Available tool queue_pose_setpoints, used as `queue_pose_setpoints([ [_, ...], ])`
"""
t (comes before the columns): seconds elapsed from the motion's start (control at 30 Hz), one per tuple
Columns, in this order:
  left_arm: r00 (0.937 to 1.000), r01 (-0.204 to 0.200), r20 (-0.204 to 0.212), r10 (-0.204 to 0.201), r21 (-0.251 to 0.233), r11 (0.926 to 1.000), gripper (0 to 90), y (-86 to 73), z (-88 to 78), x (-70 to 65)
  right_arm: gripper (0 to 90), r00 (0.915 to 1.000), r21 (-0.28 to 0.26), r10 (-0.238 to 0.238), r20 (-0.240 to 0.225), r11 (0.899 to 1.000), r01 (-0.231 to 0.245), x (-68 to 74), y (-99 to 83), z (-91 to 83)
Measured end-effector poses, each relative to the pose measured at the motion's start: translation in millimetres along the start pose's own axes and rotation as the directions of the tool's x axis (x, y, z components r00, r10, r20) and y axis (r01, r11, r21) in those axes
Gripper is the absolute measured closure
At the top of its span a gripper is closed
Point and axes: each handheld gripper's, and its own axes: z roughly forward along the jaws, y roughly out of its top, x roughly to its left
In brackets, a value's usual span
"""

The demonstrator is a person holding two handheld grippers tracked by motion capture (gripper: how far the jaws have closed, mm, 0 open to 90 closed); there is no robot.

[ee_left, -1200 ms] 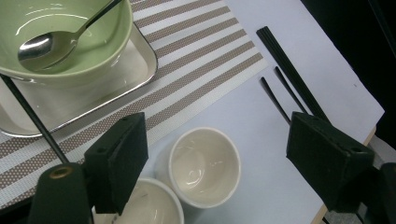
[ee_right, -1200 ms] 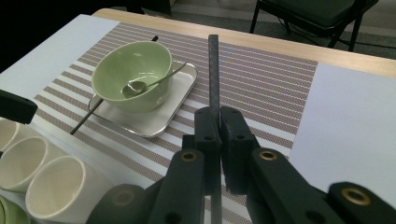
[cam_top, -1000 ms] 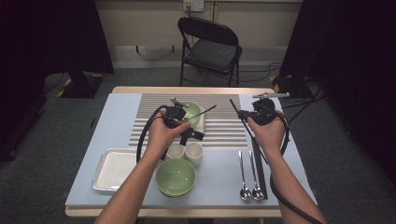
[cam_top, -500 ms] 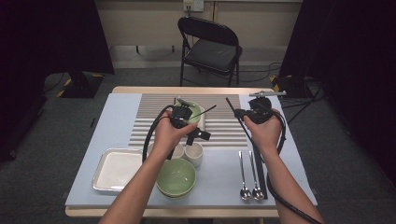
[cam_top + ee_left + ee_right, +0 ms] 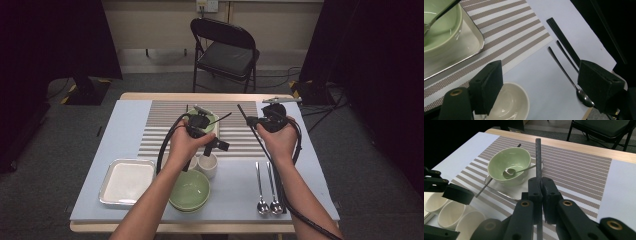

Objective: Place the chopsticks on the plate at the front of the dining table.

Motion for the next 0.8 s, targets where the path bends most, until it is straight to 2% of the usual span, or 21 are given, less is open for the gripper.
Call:
queue_pose_setpoints([
  [0.33,0.9998,0.006,0.016,-0.006,-0.005,1.0000,20.1,0.9,2.9,-3.4,86.4,1.0000,-0.006,-0.005,-0.007,1.000,0.005,6.1,3.1,0.8],
  [0.57,0.9998,0.020,0.009,-0.020,-0.010,0.9997,19.9,0.9,5.1,-5.6,86.4,0.9999,0.000,-0.003,-0.012,1.000,0.003,11.7,3.8,4.6],
  [0.8,1.0000,0.002,0.009,-0.002,0.001,1.0000,20.1,1.7,6.3,-9.3,86.4,0.9997,-0.001,-0.009,-0.024,1.000,0.009,19.0,5.7,8.1],
])
